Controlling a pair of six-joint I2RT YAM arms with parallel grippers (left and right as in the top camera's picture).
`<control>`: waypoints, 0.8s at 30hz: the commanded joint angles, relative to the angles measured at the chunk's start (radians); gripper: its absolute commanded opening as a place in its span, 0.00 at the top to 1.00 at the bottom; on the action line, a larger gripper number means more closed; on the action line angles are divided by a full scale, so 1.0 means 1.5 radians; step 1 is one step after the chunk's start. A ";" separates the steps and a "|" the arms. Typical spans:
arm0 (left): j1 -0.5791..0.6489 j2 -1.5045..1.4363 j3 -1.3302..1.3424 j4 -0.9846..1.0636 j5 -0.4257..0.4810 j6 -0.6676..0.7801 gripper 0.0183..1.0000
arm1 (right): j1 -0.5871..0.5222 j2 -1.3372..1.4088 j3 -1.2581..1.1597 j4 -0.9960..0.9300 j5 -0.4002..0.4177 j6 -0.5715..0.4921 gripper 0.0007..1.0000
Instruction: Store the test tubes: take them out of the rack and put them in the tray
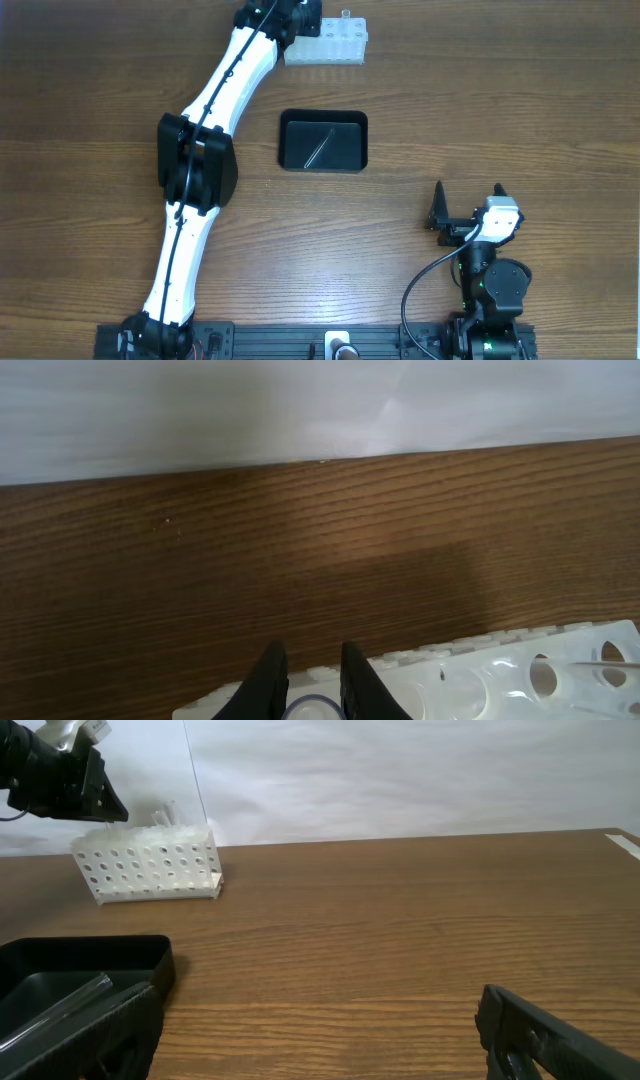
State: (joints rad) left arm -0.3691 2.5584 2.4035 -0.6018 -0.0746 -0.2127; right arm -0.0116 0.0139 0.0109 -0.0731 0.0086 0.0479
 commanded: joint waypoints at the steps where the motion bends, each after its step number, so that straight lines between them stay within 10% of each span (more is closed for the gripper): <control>1: 0.005 -0.023 0.005 -0.012 0.006 0.003 0.95 | -0.004 -0.006 -0.004 -0.002 -0.005 -0.003 0.01; 24: 0.005 -0.178 0.005 -0.029 0.006 0.035 0.98 | -0.004 -0.006 -0.004 -0.002 -0.005 -0.003 0.01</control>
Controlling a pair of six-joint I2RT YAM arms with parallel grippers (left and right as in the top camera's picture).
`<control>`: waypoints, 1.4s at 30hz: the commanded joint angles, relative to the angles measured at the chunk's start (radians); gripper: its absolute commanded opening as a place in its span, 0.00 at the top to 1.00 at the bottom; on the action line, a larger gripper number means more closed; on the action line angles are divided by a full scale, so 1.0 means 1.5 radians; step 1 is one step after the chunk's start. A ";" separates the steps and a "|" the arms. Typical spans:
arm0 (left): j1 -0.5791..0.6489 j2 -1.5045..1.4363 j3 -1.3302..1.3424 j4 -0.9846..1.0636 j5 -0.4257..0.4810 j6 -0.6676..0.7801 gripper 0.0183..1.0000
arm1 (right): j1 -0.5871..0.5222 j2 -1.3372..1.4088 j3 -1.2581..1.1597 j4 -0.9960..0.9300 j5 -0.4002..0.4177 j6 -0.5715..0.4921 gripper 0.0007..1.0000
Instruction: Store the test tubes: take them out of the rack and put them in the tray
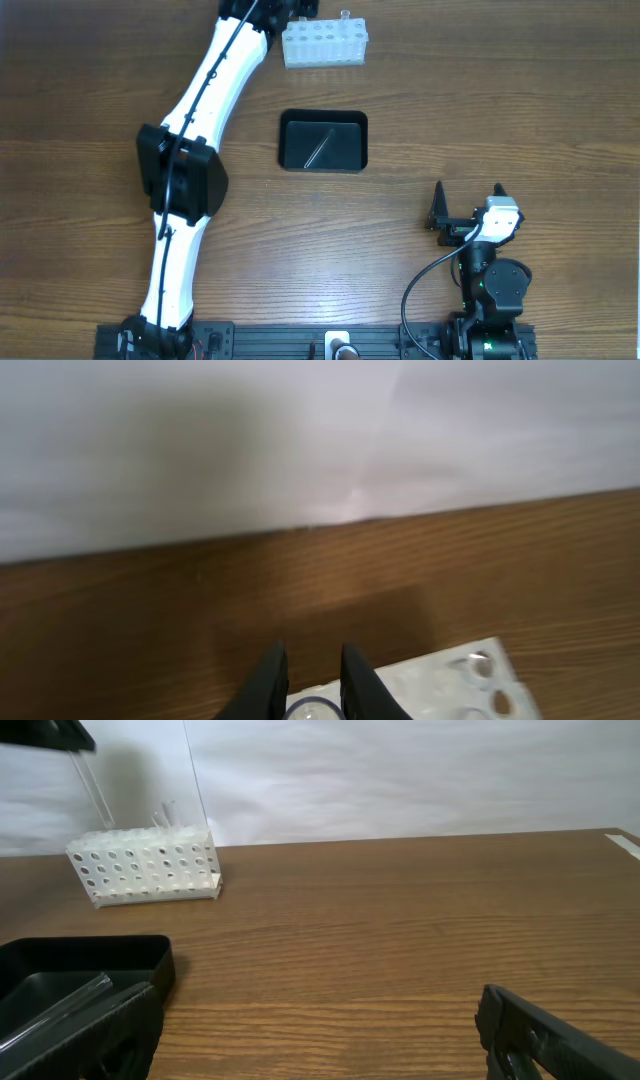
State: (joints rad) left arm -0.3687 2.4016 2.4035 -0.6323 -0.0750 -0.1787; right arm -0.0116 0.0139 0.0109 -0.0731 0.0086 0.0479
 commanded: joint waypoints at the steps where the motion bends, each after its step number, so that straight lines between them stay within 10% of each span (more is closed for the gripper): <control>1: 0.004 -0.088 0.005 -0.015 0.007 0.012 0.98 | -0.004 -0.006 -0.004 -0.002 -0.005 -0.003 0.01; 22: -0.023 -0.198 -0.003 -0.629 0.145 -0.084 0.95 | -0.004 -0.006 -0.004 -0.002 -0.005 -0.003 0.01; 42: -0.026 0.003 -0.003 -0.613 0.188 -0.096 0.96 | -0.004 -0.006 -0.004 -0.002 -0.005 -0.003 0.00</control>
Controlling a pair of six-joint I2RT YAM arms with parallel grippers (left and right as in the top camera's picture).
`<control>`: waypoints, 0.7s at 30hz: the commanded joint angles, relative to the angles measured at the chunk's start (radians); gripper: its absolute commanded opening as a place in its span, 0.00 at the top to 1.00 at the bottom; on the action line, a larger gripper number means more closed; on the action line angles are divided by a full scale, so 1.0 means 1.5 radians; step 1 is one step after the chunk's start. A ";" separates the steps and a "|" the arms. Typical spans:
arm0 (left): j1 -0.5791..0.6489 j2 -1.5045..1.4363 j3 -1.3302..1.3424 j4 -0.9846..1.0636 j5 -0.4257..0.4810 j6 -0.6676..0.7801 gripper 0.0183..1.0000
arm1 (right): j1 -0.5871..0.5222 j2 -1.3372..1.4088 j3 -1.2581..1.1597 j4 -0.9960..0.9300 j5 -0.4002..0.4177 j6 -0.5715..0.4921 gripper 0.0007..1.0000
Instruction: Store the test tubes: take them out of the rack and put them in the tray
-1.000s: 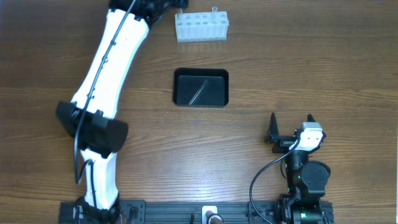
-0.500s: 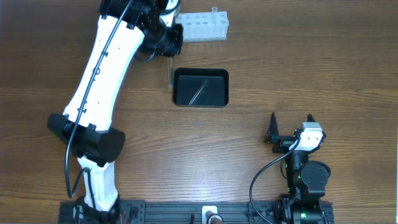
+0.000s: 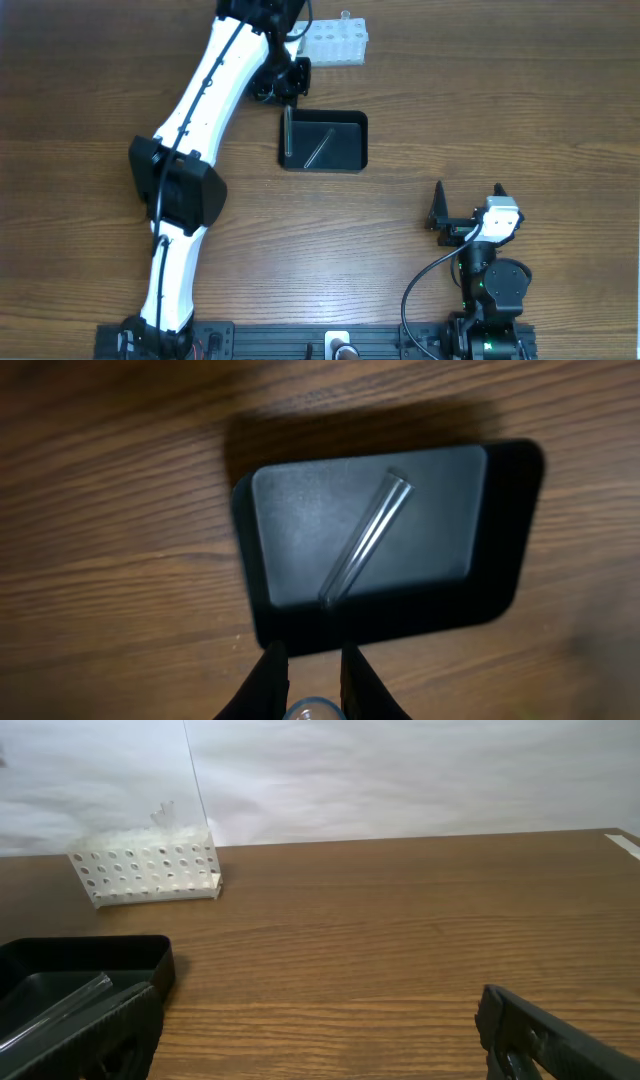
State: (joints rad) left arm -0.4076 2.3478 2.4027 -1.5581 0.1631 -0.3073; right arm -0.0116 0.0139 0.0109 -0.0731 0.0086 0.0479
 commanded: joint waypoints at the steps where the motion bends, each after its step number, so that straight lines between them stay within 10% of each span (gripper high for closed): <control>1: 0.000 0.048 -0.002 0.005 0.033 -0.011 0.96 | -0.004 -0.006 -0.004 -0.002 -0.005 -0.003 0.01; 21: 0.002 0.153 -0.002 0.050 0.038 -0.010 0.98 | -0.004 -0.006 -0.004 -0.002 -0.005 -0.003 0.01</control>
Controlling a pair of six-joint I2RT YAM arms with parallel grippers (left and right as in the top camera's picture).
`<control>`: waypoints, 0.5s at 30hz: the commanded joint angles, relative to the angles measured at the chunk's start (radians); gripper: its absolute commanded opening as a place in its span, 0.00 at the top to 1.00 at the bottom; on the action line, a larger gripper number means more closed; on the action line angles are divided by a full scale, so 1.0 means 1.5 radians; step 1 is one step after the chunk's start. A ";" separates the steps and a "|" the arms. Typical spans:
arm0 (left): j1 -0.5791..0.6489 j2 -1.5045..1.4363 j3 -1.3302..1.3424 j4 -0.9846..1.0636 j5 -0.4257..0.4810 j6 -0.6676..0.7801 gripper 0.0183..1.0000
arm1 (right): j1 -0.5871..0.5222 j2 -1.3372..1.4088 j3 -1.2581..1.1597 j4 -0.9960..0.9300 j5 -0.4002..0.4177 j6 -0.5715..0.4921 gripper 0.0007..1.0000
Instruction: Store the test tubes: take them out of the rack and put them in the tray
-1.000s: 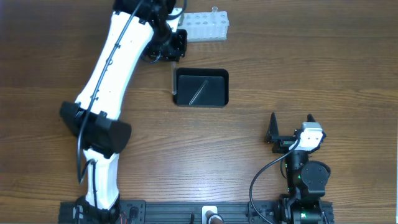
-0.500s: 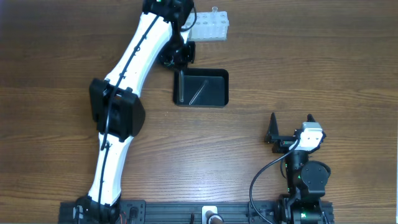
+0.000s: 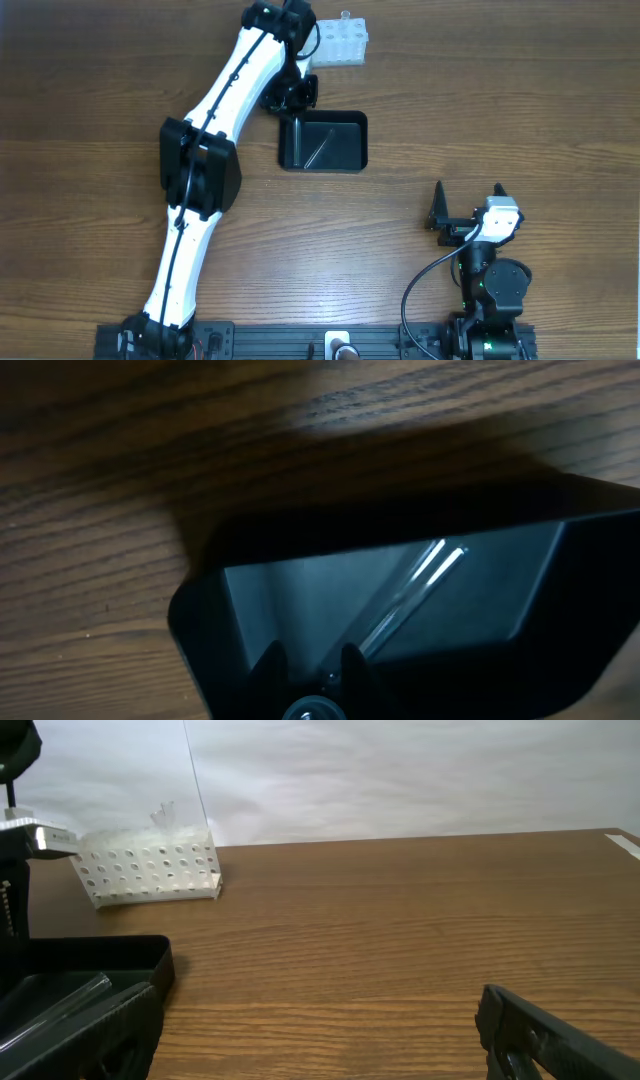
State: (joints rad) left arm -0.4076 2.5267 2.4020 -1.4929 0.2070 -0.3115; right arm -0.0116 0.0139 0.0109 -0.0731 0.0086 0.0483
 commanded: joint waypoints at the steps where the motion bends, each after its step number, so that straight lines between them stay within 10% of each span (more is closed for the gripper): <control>1: 0.002 0.037 -0.002 0.009 0.009 -0.008 0.98 | -0.004 -0.006 -0.004 -0.002 -0.005 -0.003 0.01; 15: 0.010 0.039 -0.002 0.035 0.009 -0.008 0.77 | -0.004 -0.006 -0.004 -0.002 -0.005 -0.003 0.01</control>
State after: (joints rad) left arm -0.4004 2.5790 2.4012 -1.4387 0.2104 -0.3157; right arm -0.0116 0.0139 0.0109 -0.0731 0.0086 0.0479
